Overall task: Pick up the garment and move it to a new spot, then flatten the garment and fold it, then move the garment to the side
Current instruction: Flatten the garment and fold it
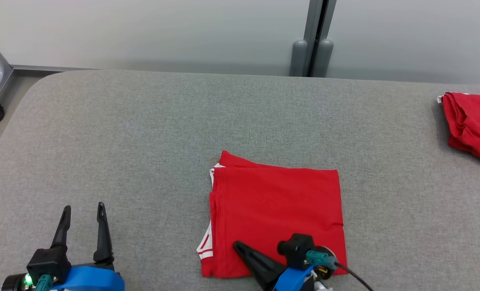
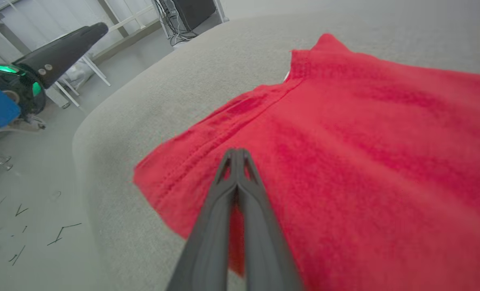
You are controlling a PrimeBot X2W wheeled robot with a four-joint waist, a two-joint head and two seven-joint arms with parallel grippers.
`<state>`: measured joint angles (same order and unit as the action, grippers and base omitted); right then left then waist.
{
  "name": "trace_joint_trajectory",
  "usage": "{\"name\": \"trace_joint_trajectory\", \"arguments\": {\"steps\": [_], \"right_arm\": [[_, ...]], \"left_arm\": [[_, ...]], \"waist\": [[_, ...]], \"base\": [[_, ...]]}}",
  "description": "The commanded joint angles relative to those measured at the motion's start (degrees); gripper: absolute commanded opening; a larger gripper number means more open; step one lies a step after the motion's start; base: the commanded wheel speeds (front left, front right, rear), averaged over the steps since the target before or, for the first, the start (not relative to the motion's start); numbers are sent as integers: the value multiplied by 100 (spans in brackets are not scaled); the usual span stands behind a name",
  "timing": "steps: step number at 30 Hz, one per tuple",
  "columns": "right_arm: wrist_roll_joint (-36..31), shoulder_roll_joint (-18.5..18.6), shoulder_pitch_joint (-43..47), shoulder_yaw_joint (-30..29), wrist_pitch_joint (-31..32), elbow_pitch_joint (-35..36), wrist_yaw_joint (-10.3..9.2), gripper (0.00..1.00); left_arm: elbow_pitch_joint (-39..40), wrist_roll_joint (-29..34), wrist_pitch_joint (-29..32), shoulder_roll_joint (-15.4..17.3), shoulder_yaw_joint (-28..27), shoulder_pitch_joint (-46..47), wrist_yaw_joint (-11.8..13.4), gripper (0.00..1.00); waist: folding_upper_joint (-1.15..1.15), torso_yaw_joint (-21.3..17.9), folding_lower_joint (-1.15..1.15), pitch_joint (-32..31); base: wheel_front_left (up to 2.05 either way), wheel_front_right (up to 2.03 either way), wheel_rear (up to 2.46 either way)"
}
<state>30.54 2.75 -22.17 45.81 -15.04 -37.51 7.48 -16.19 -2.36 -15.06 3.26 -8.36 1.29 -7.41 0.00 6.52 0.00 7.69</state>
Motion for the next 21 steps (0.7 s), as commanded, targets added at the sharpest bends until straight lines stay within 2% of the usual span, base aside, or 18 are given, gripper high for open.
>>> {"name": "trace_joint_trajectory", "arguments": {"steps": [1,6,9,10,11,12,14,21], "right_arm": [[139,35,-77,200,-19,-14,2,0],[586,26,-224,991,-19,-23,3,0],[666,33,-383,865,-19,5,2,0],[604,31,-418,684,-19,50,2,42],[547,30,-403,480,-20,91,3,78],[497,28,-361,242,-18,133,3,100],[311,33,-269,-362,-20,251,3,100],[-978,100,388,-2498,-19,801,3,100]], "left_arm": [[-5,-4,-14,14,32,62,-4,100],[-24,2,-14,10,65,76,-6,100],[-18,-7,-14,12,33,35,-7,100],[-16,-3,-14,21,20,12,-7,100],[-22,11,-14,32,10,-12,-7,100],[-25,19,-14,41,-2,-29,-7,100],[-46,38,-14,59,-15,-54,-8,100],[-68,82,-14,55,-31,-96,7,100]], "waist": [[0,-1,0,0],[0,0,0,-24],[0,-48,0,-43],[0,-78,0,-51],[0,-109,0,-61],[0,-138,0,-74],[0,-199,0,-108],[0,-425,0,-248]], "base": [[0,0,0],[0,0,0],[0,0,0],[0,0,0],[0,0,0],[0,0,0],[0,0,0],[0,0,0]]}}
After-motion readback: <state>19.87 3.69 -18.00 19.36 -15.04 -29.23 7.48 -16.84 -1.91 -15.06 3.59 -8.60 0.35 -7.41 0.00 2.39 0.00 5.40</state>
